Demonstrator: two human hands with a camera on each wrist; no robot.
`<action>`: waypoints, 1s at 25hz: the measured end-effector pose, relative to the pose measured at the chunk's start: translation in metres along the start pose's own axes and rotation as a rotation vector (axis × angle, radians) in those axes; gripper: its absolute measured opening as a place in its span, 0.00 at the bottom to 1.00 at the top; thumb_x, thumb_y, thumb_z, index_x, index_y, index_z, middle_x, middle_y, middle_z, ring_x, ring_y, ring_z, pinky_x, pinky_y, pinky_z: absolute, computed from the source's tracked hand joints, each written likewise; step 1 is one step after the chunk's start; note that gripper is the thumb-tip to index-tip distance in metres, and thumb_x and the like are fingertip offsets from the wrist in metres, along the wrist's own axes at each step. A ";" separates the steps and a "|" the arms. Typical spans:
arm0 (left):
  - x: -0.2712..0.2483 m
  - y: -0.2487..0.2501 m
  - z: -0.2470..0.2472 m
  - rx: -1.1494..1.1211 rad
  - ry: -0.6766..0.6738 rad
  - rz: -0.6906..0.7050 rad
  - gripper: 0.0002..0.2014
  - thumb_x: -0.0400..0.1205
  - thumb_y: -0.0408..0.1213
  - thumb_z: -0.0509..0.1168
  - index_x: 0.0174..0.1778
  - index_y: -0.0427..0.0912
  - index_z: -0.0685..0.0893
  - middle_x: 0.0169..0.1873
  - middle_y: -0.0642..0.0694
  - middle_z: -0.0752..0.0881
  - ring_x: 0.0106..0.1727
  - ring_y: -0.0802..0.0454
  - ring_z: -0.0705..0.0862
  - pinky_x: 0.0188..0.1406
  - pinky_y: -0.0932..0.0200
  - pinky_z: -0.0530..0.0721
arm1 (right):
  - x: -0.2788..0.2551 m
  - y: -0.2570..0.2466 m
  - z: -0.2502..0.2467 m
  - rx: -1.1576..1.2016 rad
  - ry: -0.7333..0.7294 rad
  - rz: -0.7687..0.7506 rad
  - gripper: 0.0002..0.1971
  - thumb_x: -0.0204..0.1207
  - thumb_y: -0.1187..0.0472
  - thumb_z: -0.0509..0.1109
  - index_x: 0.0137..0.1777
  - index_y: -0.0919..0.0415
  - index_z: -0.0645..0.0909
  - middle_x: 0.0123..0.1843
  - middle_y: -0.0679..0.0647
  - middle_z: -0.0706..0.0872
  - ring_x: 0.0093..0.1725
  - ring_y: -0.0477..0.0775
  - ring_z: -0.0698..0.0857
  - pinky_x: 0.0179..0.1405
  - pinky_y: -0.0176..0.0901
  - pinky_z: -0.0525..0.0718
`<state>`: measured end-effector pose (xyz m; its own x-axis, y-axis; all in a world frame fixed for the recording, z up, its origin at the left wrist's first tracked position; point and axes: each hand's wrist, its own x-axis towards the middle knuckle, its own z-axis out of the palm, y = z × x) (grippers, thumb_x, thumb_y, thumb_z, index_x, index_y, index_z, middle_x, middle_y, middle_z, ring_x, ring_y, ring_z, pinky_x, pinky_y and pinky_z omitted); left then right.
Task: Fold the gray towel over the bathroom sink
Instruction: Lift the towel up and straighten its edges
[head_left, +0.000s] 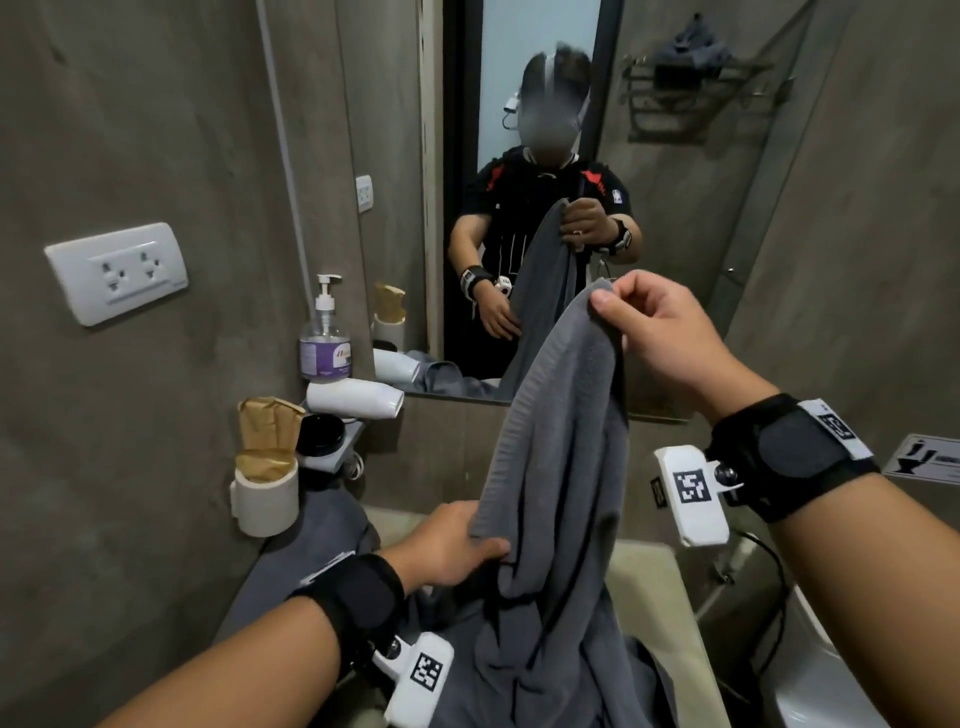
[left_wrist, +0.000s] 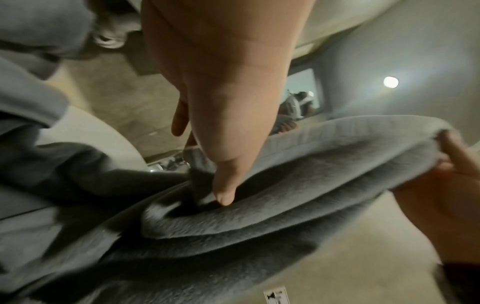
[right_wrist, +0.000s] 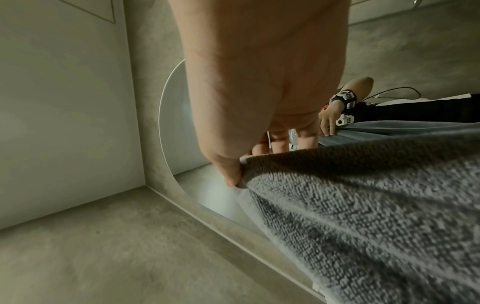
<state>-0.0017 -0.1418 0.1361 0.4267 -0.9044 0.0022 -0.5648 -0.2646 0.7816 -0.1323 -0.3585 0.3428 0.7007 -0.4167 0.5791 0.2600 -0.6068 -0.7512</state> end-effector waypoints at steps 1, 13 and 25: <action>0.002 -0.002 -0.004 -0.055 0.029 -0.009 0.09 0.80 0.40 0.74 0.55 0.47 0.88 0.52 0.53 0.92 0.55 0.60 0.89 0.62 0.48 0.86 | 0.004 0.001 -0.004 -0.006 0.021 -0.001 0.09 0.80 0.51 0.73 0.38 0.49 0.81 0.29 0.39 0.81 0.28 0.38 0.76 0.27 0.30 0.75; 0.034 0.150 -0.260 -0.533 0.607 0.271 0.10 0.87 0.37 0.66 0.44 0.41 0.91 0.38 0.49 0.93 0.38 0.56 0.88 0.37 0.65 0.86 | 0.040 -0.015 -0.107 0.113 0.289 0.044 0.06 0.73 0.50 0.79 0.41 0.51 0.90 0.38 0.46 0.91 0.36 0.41 0.86 0.32 0.33 0.83; 0.036 0.329 -0.373 0.121 0.923 0.202 0.15 0.88 0.47 0.60 0.42 0.43 0.85 0.23 0.47 0.85 0.16 0.58 0.83 0.14 0.69 0.70 | 0.128 -0.165 -0.164 0.193 0.306 0.072 0.10 0.87 0.56 0.66 0.44 0.56 0.73 0.36 0.56 0.81 0.18 0.45 0.83 0.15 0.32 0.78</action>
<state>0.0914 -0.1368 0.6260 0.6729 -0.3294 0.6623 -0.7362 -0.2113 0.6429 -0.1939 -0.4226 0.5929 0.4984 -0.6547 0.5683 0.3584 -0.4413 -0.8227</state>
